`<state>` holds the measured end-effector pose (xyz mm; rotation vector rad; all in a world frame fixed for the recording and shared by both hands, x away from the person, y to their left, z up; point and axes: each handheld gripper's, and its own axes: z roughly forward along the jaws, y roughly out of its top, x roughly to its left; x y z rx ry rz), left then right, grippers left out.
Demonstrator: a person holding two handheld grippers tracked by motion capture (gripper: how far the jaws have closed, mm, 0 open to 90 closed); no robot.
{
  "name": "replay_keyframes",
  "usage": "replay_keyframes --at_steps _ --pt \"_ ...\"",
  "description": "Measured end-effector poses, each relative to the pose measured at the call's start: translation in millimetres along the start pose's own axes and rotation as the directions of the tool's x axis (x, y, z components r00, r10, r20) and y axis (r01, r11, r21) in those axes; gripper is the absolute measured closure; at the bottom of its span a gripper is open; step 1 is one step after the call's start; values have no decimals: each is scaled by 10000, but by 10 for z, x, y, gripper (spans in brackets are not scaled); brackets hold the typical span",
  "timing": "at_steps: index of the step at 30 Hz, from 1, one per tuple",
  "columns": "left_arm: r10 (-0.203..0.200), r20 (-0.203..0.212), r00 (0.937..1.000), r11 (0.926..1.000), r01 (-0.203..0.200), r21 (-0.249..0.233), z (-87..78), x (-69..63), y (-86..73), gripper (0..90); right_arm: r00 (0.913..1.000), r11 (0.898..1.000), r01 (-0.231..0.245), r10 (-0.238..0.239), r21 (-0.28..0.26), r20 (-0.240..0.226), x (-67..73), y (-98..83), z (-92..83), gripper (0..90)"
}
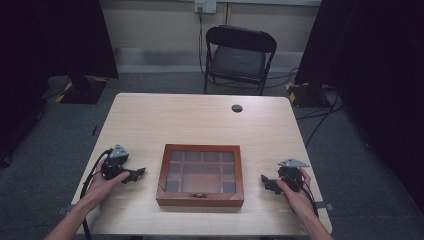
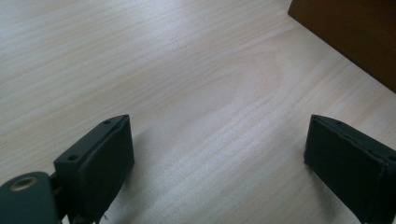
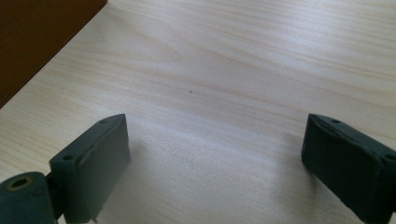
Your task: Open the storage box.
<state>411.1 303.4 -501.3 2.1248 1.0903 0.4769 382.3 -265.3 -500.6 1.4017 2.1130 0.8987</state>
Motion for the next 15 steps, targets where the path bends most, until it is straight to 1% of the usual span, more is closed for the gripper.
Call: replay_keyframes --at_steps 3,4,5,6,7,8,10,11,13,14,15 --pt "-42 14 10000 10000 42 33 -10 -14 11 111 10000 10000 -24 24 27 22 -1 2 2 59" --pt "1 18 10000 10000 -1 63 -16 -15 15 129 10000 10000 -36 36 38 29 -1 2 2 57" --pt "-49 8 10000 10000 48 61 -17 -24 19 147 10000 10000 -44 44 44 28 -1 3 3 55" --pt "0 -28 10000 9999 1 106 -19 -25 25 154 10000 10000 -45 45 53 34 -2 3 4 53" --pt "-89 -35 10000 9999 89 86 -14 -36 30 156 10000 10000 -62 61 69 45 -2 4 4 50" --pt "-89 -35 10000 9999 89 86 -14 -36 30 160 10000 10000 -62 61 69 45 -2 4 4 50" --pt "-91 117 9999 9998 89 178 -18 -36 43 173 10000 10000 -55 55 74 44 -4 5 6 48" --pt "-158 268 9995 9997 153 172 -25 -44 57 180 10000 10000 -56 56 75 43 -4 5 6 49" --pt "-226 380 9990 9997 222 113 -37 -54 74 181 10000 10000 -57 56 75 44 -4 5 6 48" --pt "-197 425 9989 9998 193 97 -48 -53 85 181 10000 10000 -55 55 76 45 -4 5 6 48" --pt "-285 497 9984 9996 283 51 -58 -55 96 181 10000 10000 -54 54 75 46 -4 5 6 48"
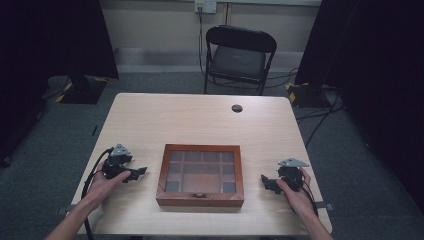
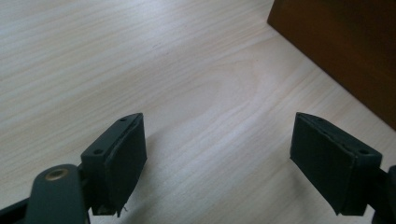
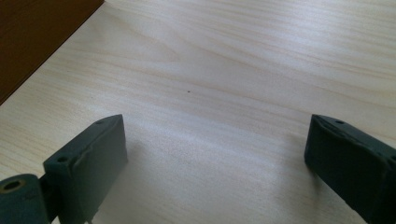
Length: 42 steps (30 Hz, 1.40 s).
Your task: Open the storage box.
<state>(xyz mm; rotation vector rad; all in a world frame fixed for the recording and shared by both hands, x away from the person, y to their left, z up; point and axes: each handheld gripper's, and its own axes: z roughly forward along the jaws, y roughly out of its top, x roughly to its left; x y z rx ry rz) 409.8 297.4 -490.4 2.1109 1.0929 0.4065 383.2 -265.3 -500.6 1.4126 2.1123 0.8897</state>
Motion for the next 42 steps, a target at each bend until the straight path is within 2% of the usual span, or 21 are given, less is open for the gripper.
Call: replay_keyframes --at_steps 3,5,6,8,11,15,16,20,27,32,38,39,42 --pt "-162 212 9996 9999 162 -15 -22 0 23 186 10000 10000 1 -1 -1 0 0 0 0 48" --pt "-617 678 9958 9978 632 -206 -51 -7 58 191 10000 10000 1 -1 2 0 0 0 0 48" --pt "-706 953 9929 9969 735 -271 -63 -2 72 193 10000 10000 0 0 1 0 0 0 0 48" --pt "-767 965 9924 9954 817 -492 -94 -24 99 216 10000 10000 -1 1 1 0 0 0 0 48" --pt "-629 979 9932 9939 712 -837 -152 -64 139 232 10000 10000 0 0 1 -1 0 0 0 48" --pt "-508 1147 9921 9932 622 -983 -190 -114 182 250 10000 10000 4 -4 0 0 0 0 0 48" --pt "-472 1362 9895 9931 612 -1004 -203 -160 211 262 10000 10000 0 0 0 0 0 0 0 48" --pt "-113 1671 9859 9931 305 -1131 -220 -280 273 263 10000 10000 1 -1 2 0 0 0 0 48" --pt "266 1888 9816 9892 14 -1468 -276 -498 383 259 10000 10000 -1 1 0 0 0 0 0 48" --pt "476 2178 9748 9897 -165 -1421 -293 -609 438 250 10000 10000 0 0 0 -1 0 0 0 48" --pt "582 2250 9726 9894 -262 -1428 -313 -698 486 247 10000 10000 1 -1 0 -1 0 0 0 48" --pt "498 2294 9721 9906 -188 -1353 -316 -718 495 247 10000 10000 2 -2 1 1 0 0 0 48" --pt "600 2482 9668 9915 -290 -1267 -318 -759 522 273 10000 10000 3 -3 -2 -1 0 0 0 48"
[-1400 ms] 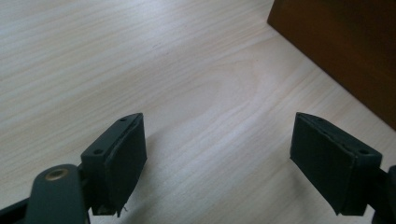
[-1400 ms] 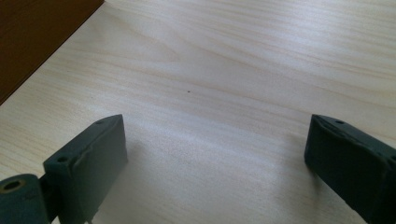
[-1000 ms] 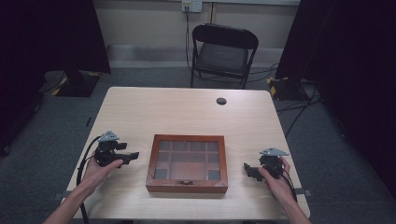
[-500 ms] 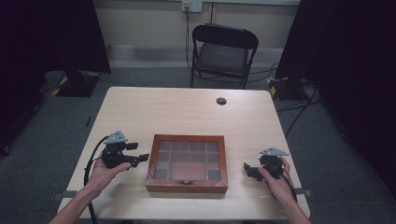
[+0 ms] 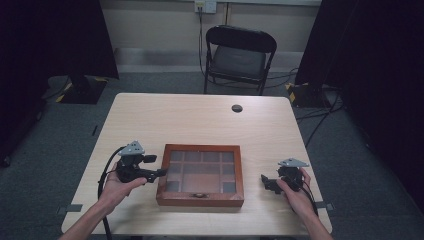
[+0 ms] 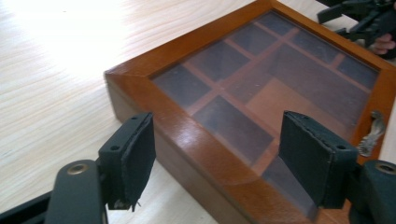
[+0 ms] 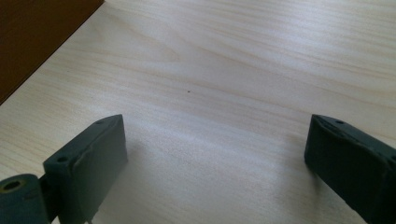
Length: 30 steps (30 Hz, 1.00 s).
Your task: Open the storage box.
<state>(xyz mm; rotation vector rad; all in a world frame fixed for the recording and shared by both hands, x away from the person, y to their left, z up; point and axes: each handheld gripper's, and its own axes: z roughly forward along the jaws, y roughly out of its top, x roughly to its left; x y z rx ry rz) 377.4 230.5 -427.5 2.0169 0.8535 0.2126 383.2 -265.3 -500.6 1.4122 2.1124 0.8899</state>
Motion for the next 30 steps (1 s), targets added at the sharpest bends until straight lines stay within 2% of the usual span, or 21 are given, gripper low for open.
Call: replay_keyframes --at_steps 2,3,10,15,16,19,20,21,25,28,29,30 --pt "-2 90 10000 10000 2 -38 4 -8 8 290 10000 10000 -2 2 2 1 0 0 0 48" --pt "-69 349 9994 10000 69 -8 9 -20 23 297 10000 10000 -4 4 2 1 0 0 0 48" --pt "-115 915 9957 9999 114 9 33 -92 61 350 10000 10000 -2 2 2 -1 0 0 0 48" --pt "101 1384 9903 9997 -131 207 80 -199 102 368 10000 10000 -2 2 2 1 0 0 0 48" --pt "259 1443 9892 9992 -298 250 93 -221 113 367 10000 10000 -2 2 2 1 0 0 0 48" --pt "343 1512 9879 9988 -391 291 122 -284 130 367 10000 10000 -3 3 2 0 0 0 0 48" --pt "435 1707 9844 9983 -495 306 159 -337 146 367 10000 10000 -2 2 2 1 0 0 0 48" --pt "435 1707 9844 9983 -495 306 159 -337 146 369 10000 10000 0 0 1 0 0 0 0 48" --pt "658 2129 9749 9959 -774 469 246 -456 186 402 10000 10000 -3 3 3 -1 0 0 0 48" --pt "515 2519 9664 9962 -674 551 306 -537 199 432 10000 10000 -4 4 3 0 0 0 0 48" --pt "515 2519 9664 9962 -674 551 306 -537 199 459 10000 10000 0 0 3 -1 0 0 0 48" --pt "786 2597 9625 9925 -999 700 343 -627 211 459 10000 10000 3 -3 4 -3 -1 0 0 48"
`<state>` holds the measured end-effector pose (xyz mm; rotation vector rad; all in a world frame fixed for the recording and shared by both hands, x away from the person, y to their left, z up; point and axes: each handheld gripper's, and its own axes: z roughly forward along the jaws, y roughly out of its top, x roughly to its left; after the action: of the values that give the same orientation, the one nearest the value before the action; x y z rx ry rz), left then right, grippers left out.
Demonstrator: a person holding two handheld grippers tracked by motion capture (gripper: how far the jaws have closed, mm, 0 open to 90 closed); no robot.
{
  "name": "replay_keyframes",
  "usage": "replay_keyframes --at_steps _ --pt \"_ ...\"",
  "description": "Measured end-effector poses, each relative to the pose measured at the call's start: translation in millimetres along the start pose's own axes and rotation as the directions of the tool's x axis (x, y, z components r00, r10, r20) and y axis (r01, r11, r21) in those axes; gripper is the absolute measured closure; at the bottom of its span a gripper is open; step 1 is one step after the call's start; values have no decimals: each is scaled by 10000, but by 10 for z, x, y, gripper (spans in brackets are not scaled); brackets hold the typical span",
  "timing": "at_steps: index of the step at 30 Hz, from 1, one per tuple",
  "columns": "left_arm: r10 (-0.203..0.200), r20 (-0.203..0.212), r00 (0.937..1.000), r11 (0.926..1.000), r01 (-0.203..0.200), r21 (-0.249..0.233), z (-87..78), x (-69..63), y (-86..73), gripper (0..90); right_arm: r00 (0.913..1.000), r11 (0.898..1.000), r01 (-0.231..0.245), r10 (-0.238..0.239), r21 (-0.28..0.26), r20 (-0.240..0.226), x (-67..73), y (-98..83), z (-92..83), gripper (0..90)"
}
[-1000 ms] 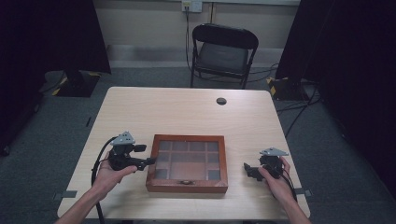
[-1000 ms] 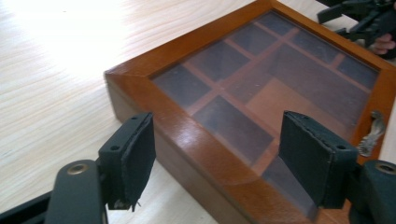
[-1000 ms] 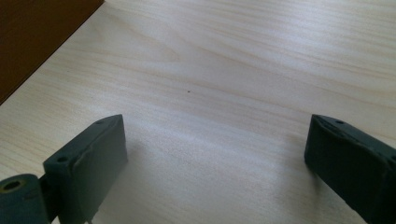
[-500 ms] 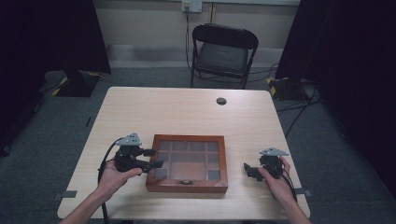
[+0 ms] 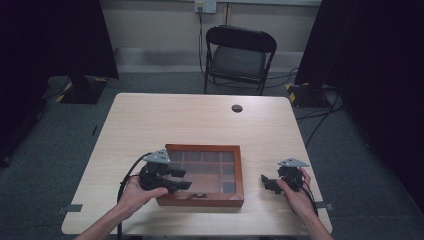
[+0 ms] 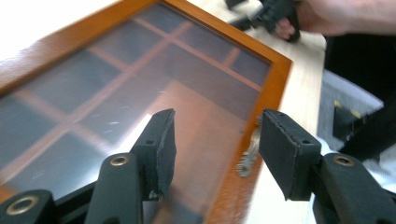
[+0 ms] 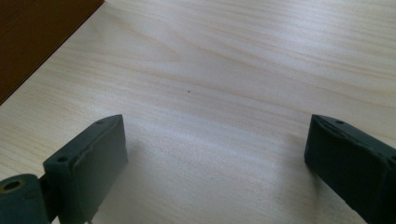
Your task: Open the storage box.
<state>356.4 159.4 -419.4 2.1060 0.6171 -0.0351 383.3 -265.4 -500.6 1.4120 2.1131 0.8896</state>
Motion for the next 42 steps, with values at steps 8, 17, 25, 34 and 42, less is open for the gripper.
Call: replay_keyframes --at_steps 8,17,25,34,42 --pt "390 616 9973 9987 -409 307 176 -111 25 578 10000 10000 17 -17 -1 -11 -2 1 1 47" --pt "750 368 9965 9947 -774 680 277 -189 9 616 10000 10000 31 -31 1 -34 -4 2 2 46" --pt "942 622 9936 9920 -990 786 336 -214 -2 747 10000 10000 38 -38 0 -38 -5 2 3 46" --pt "1227 534 9910 9897 -1262 671 369 -219 -53 794 10000 10000 59 -59 10 -53 -7 4 5 43" --pt "1002 490 9938 9937 -1024 460 370 -219 -80 791 10000 10000 59 -59 10 -53 -7 3 5 43"
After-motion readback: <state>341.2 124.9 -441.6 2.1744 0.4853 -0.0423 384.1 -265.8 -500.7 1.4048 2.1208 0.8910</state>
